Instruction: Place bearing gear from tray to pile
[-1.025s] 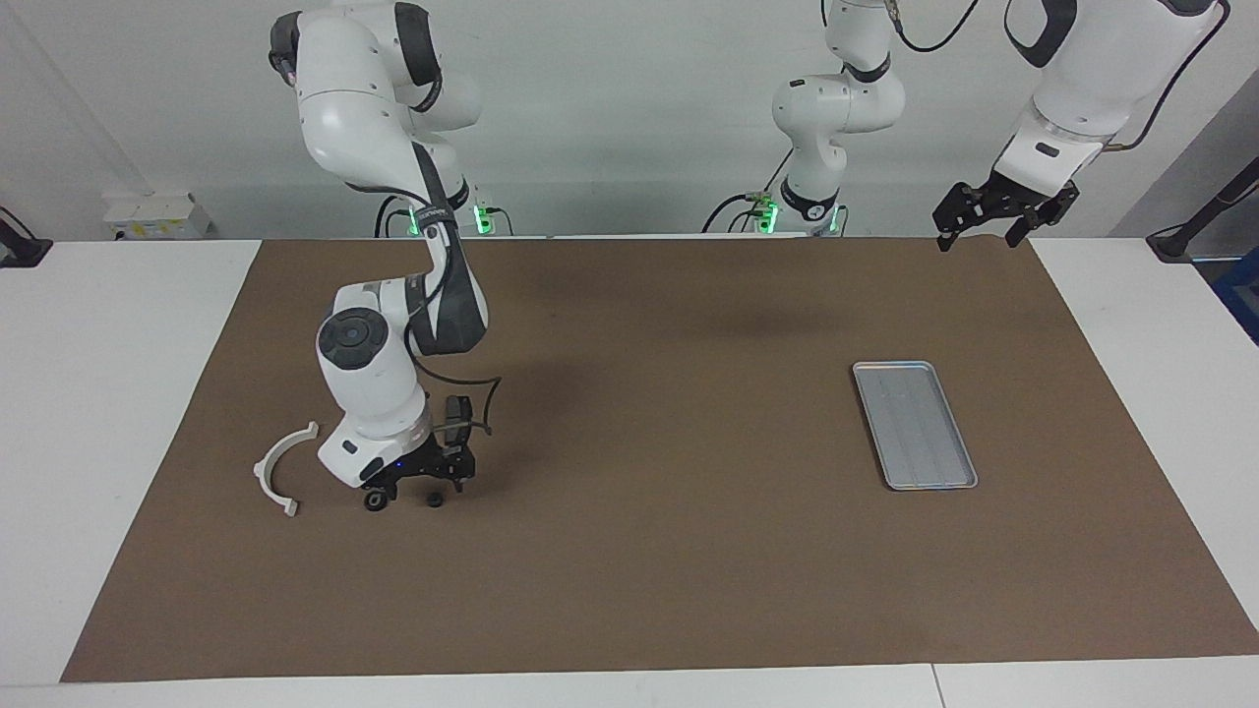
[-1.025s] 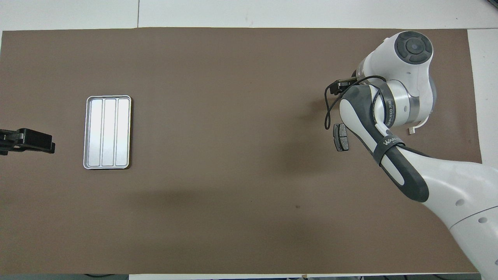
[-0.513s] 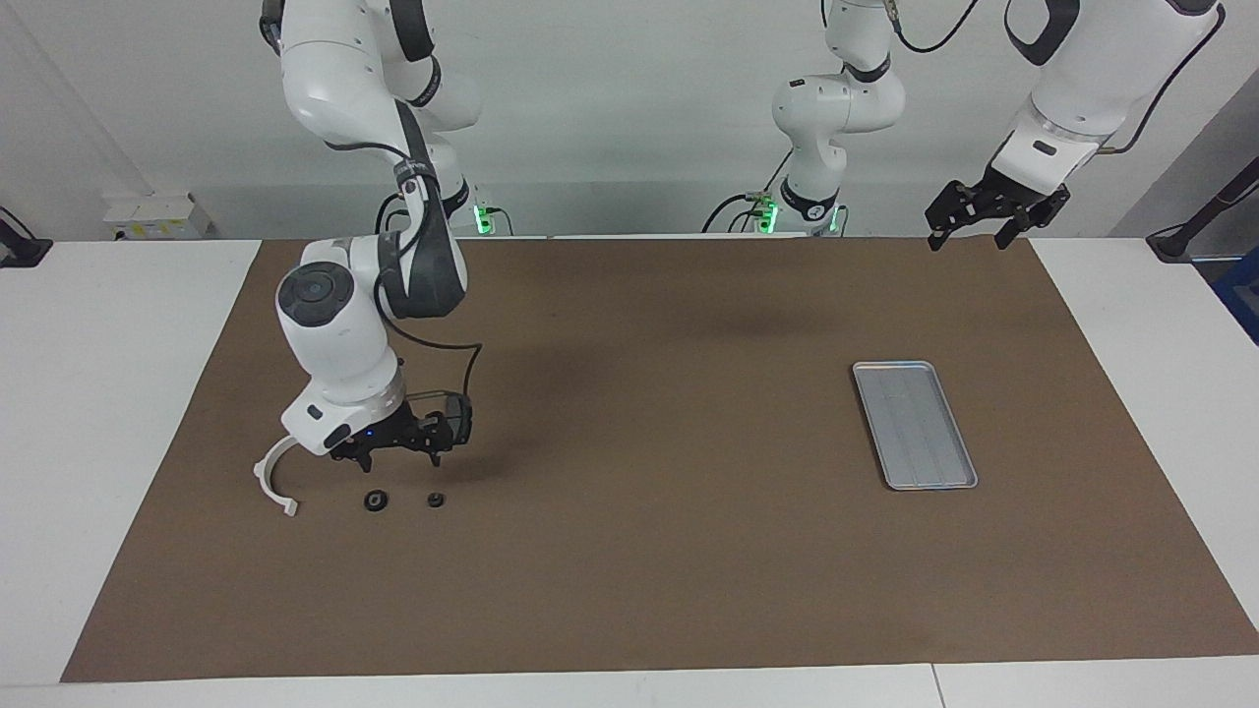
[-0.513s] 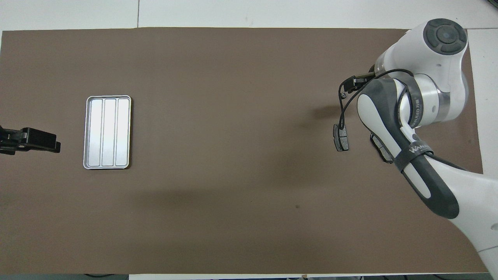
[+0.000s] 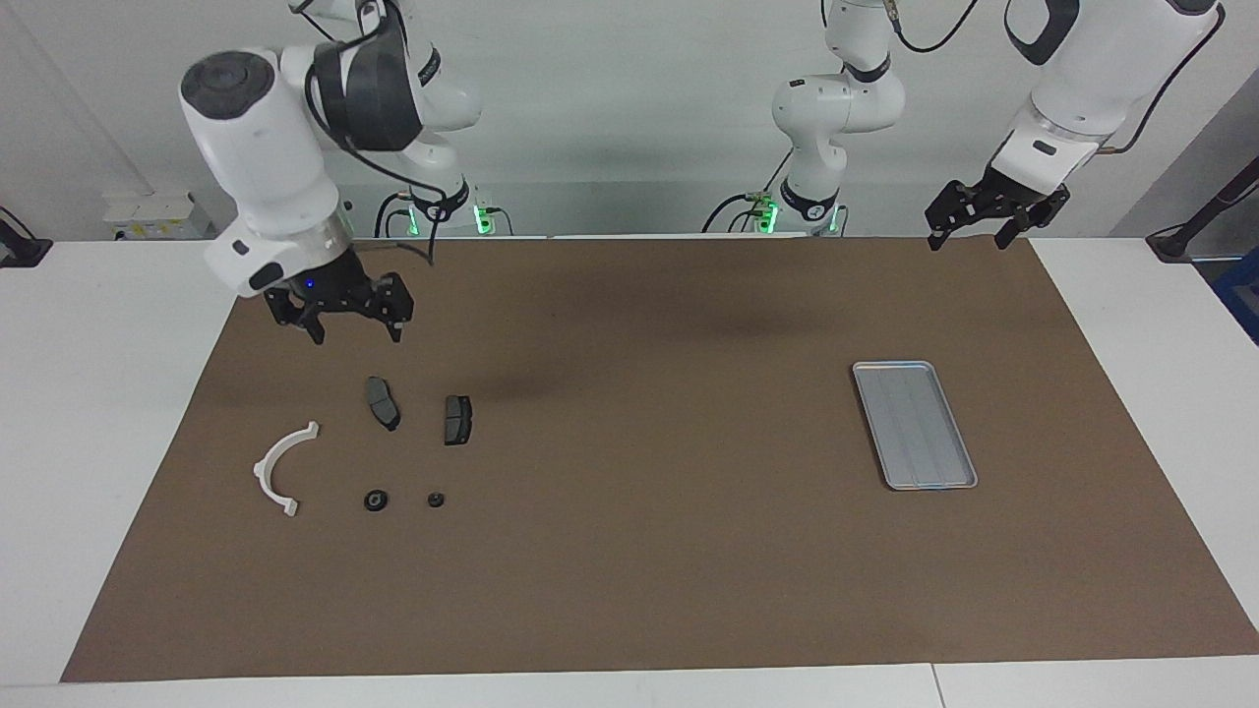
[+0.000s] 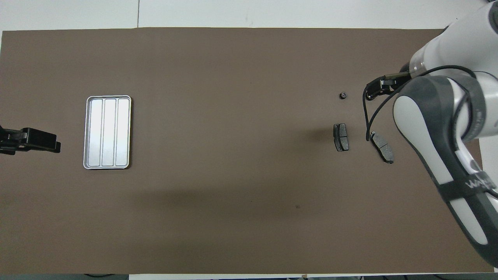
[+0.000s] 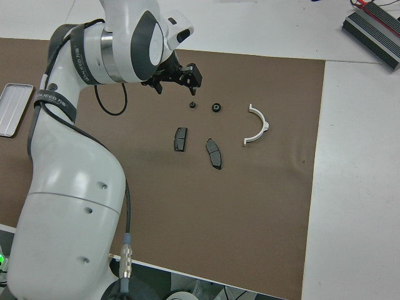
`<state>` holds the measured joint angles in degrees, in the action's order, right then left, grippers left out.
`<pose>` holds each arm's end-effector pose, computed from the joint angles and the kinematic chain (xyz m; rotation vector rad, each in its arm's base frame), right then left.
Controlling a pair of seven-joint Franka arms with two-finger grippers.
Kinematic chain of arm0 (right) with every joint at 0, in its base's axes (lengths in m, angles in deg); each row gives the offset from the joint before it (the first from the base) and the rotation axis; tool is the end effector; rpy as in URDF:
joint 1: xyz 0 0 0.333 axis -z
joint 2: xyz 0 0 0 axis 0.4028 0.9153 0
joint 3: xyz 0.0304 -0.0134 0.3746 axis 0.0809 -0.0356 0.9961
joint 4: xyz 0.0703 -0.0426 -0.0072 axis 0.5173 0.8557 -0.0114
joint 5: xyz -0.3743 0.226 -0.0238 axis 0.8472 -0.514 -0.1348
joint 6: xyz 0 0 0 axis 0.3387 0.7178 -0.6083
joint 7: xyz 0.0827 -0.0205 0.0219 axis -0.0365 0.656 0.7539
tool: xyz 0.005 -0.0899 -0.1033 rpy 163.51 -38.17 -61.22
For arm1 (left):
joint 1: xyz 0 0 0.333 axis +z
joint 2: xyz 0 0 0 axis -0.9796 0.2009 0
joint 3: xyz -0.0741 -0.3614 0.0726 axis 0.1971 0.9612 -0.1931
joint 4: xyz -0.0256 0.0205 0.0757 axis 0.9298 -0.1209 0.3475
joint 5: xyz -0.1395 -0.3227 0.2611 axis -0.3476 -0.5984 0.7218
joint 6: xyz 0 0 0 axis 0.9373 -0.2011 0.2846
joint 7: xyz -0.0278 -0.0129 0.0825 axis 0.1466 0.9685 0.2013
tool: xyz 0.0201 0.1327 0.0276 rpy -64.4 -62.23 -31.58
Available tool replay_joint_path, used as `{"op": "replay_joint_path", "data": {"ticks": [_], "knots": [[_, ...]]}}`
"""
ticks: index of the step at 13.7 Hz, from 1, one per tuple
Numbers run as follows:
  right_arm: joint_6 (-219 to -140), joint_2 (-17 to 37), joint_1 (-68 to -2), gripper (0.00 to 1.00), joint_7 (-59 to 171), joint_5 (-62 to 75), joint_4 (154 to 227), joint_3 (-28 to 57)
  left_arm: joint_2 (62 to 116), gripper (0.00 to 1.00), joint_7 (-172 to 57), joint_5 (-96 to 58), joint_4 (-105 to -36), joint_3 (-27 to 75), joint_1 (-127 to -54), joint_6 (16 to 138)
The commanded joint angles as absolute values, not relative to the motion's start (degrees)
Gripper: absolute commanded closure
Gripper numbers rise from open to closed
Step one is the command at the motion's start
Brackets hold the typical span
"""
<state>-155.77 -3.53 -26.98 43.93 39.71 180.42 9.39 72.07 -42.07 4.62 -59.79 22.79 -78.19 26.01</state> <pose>0.6118 0.0495 0.6157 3.0978 0.0371 -0.0187 0.5461 -0.0218 0.6441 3.1225 -0.0557 -0.1222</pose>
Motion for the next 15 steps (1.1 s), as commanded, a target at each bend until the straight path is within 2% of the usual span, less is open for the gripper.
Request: {"op": "replay_joint_path", "data": {"ticks": [1,6,15], "knots": [[-152.09,-9.63,-26.04,0.00,44.41,38.09,183.87,10.33,70.52,0.00,-41.41,4.10,-61.30,22.24,-78.85,27.01],[-147.77,-12.89,-26.12,0.00,44.33,38.09,183.87,10.69,70.52,0.00,-41.33,4.10,-61.39,22.24,-78.85,27.10],[-143.99,-14.48,-26.12,0.00,44.15,35.54,183.52,10.69,70.43,0.00,-41.41,4.10,-61.48,22.24,-78.85,27.45]]}}
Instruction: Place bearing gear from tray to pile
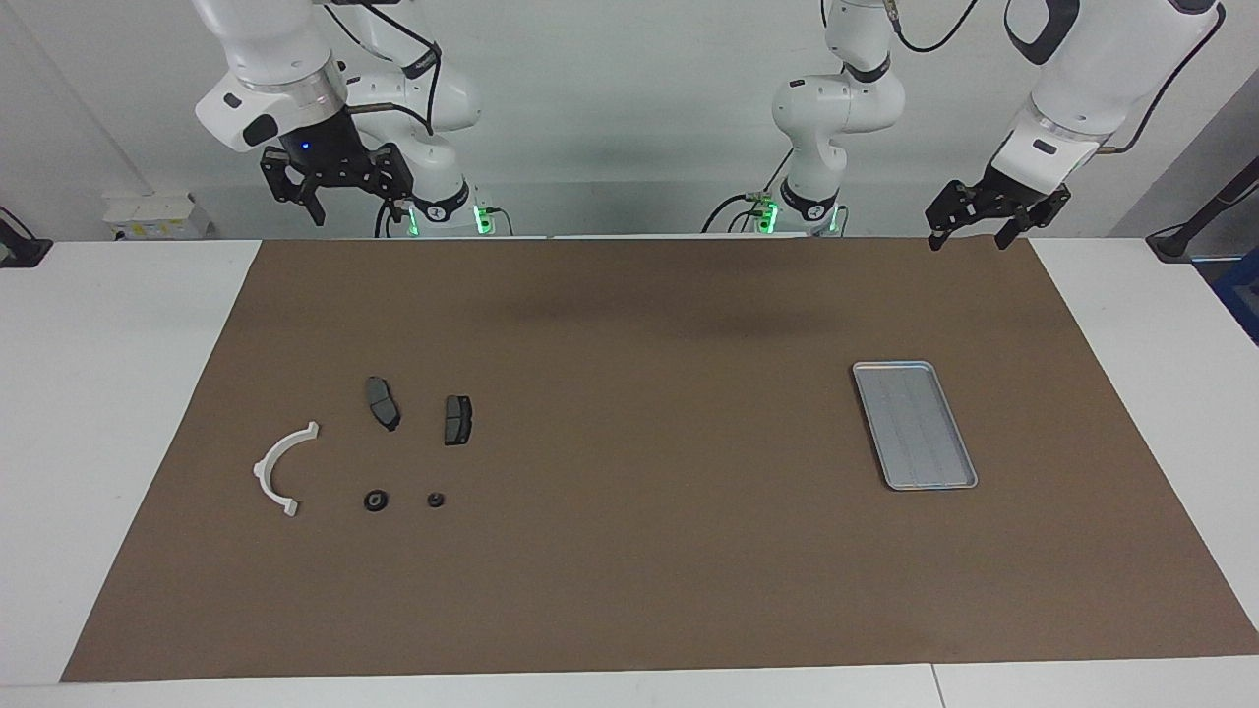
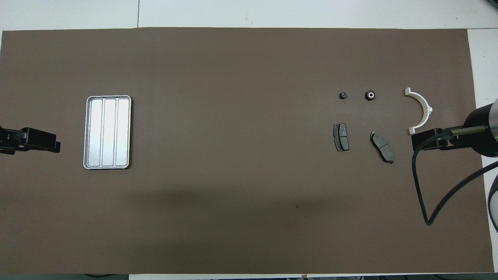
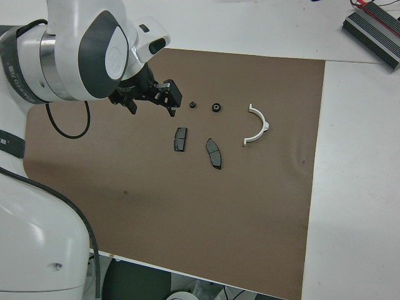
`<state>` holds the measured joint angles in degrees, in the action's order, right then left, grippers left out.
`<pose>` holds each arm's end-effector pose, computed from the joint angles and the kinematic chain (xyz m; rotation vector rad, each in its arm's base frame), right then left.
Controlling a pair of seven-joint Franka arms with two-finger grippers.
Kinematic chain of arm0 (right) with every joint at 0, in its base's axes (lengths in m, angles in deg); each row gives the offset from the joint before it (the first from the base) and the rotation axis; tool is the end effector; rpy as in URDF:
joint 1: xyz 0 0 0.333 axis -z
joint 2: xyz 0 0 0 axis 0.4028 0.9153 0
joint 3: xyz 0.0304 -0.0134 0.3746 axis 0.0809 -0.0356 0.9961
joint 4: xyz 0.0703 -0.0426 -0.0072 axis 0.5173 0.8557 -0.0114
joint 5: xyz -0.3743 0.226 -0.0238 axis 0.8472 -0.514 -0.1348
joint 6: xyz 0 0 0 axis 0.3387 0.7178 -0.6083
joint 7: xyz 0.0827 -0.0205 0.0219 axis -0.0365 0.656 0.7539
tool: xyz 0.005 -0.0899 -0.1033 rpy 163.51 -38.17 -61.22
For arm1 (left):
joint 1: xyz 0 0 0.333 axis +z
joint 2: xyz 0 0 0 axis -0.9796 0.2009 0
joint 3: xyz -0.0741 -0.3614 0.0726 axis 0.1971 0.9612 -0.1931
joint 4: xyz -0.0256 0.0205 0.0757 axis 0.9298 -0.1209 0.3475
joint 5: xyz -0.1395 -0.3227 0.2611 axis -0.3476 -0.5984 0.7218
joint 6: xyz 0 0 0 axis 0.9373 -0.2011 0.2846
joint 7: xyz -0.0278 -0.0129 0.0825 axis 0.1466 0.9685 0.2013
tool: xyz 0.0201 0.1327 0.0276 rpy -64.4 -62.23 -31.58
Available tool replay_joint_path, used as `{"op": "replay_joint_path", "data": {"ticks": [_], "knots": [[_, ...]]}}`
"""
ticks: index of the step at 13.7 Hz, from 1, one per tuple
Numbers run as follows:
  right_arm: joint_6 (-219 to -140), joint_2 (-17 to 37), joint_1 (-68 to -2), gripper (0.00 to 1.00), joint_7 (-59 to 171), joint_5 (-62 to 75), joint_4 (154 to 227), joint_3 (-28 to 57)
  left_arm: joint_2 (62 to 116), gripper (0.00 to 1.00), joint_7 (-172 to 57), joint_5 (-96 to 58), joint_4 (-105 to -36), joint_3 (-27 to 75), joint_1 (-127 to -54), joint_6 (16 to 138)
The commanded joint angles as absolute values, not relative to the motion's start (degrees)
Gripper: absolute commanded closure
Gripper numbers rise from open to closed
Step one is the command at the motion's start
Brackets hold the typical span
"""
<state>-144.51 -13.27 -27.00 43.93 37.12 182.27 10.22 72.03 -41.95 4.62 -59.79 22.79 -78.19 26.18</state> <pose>0.5272 0.0581 0.6803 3.1273 0.0547 -0.1155 0.5464 -0.0218 0.6447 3.1225 -0.0590 -0.1165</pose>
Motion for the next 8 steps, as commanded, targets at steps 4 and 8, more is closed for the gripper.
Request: {"op": "replay_joint_path", "data": {"ticks": [4,8], "knots": [[-144.16,-13.95,-27.00,0.00,43.98,35.63,183.52,10.60,70.43,0.00,-41.33,4.10,-61.65,22.24,-78.85,27.36],[-144.16,-13.86,-27.09,0.00,43.98,36.33,183.61,10.68,70.43,0.00,-41.33,4.10,-61.57,22.24,-78.85,27.45]]}}
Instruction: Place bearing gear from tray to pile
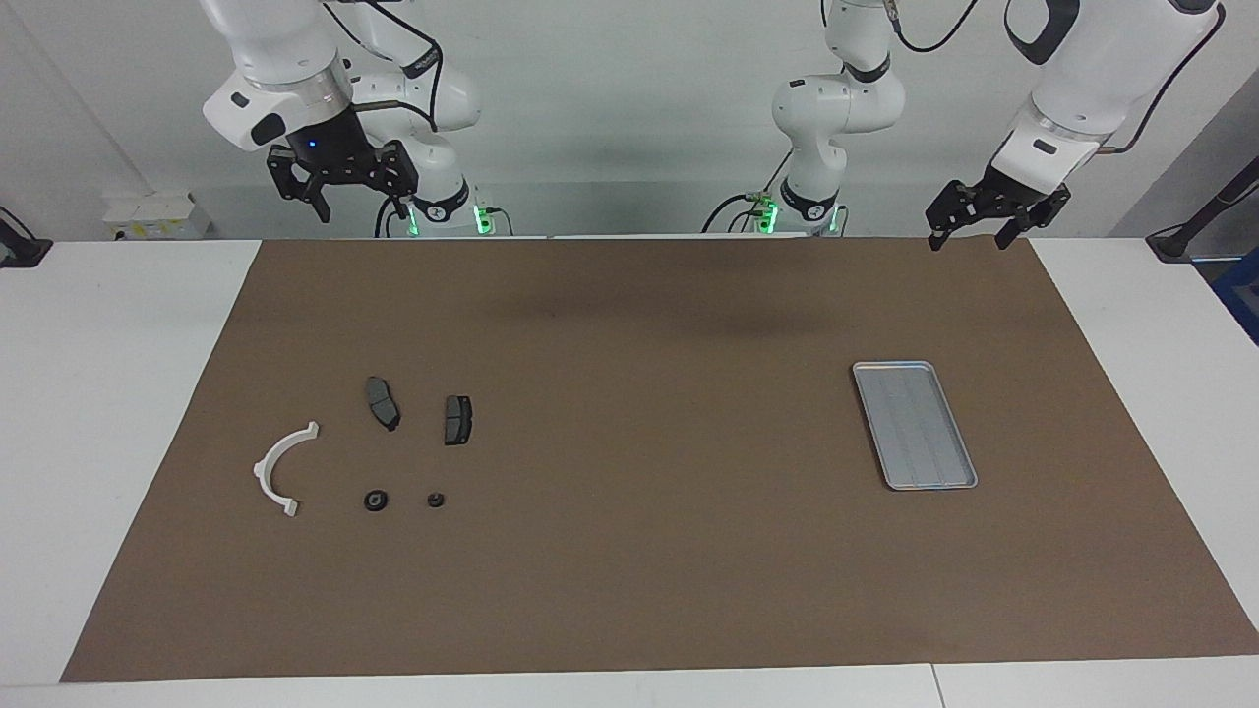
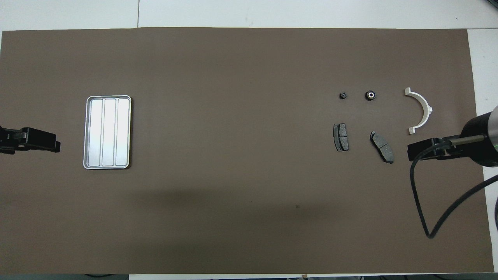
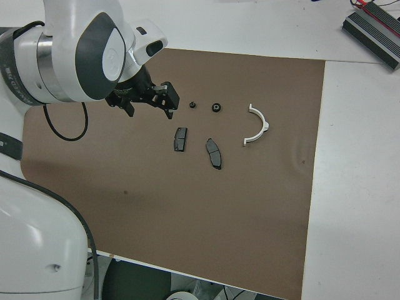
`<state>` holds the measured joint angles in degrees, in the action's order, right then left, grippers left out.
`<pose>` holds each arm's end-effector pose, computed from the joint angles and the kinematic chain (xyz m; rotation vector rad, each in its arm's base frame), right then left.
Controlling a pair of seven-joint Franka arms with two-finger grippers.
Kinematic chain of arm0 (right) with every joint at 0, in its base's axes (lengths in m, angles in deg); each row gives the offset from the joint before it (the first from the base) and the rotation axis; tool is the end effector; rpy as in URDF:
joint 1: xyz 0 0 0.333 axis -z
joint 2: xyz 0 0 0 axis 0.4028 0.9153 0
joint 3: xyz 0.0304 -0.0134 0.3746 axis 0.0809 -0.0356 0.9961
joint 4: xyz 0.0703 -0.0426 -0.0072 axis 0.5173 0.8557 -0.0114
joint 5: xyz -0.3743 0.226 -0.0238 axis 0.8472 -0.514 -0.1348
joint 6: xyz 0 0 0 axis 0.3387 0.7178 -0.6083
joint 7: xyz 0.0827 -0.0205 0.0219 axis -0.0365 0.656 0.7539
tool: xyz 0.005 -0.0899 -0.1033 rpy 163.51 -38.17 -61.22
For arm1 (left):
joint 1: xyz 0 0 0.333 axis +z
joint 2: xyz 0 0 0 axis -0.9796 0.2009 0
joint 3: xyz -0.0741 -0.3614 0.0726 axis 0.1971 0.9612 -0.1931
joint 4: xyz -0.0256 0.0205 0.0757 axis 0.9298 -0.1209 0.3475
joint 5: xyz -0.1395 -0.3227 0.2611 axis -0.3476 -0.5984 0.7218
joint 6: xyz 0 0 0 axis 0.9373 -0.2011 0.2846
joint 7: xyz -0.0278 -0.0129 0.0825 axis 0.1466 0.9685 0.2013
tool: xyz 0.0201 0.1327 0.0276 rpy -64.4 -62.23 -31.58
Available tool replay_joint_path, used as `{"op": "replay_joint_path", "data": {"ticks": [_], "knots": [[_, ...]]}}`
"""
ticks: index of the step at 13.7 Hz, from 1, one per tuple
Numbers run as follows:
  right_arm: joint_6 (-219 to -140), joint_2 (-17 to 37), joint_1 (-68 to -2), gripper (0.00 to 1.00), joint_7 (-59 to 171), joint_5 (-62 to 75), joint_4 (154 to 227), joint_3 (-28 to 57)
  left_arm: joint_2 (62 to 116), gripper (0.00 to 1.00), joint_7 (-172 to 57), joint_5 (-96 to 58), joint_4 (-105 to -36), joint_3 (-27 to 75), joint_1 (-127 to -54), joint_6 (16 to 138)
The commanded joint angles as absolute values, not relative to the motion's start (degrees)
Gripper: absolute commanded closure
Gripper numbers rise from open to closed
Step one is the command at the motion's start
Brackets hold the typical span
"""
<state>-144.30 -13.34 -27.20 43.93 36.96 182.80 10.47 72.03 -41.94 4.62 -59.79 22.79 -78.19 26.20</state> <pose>0.5253 0.0627 0.6760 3.1270 0.0671 -0.1340 0.5464 -0.0218 0.6448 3.1225 -0.0592 -0.1159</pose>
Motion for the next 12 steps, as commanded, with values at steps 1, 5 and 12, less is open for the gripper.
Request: {"op": "replay_joint_path", "data": {"ticks": [1,5,12], "knots": [[-144.16,-13.77,-27.26,0.00,43.98,36.33,183.61,10.69,70.43,0.00,-41.33,4.10,-61.48,22.24,-78.85,27.54],[-144.25,-13.77,-26.83,0.00,44.06,36.33,183.52,10.60,70.43,0.00,-41.41,4.10,-61.56,22.24,-78.85,27.54],[-144.16,-13.86,-26.30,0.00,44.24,36.33,183.34,10.16,70.43,0.00,-41.24,4.10,-61.56,22.24,-78.85,27.63]]}}
